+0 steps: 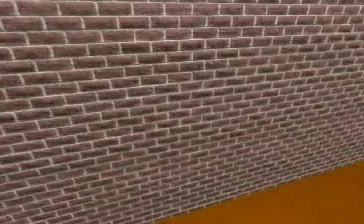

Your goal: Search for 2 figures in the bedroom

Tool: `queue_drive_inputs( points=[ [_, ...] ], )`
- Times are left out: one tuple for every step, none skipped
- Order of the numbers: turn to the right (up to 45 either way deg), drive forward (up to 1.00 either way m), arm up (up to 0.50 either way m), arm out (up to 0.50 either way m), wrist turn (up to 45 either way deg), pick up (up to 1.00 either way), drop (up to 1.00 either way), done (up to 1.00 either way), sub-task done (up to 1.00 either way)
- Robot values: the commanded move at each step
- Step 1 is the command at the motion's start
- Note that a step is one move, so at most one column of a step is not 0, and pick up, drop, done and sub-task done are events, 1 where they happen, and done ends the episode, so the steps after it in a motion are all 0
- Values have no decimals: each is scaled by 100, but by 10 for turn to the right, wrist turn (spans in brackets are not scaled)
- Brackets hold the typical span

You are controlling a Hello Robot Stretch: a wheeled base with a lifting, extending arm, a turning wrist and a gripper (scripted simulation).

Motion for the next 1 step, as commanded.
queue_drive_inputs(
  points=[
    [-450,0,0,0,0,0,0,0,0]
  ],
)
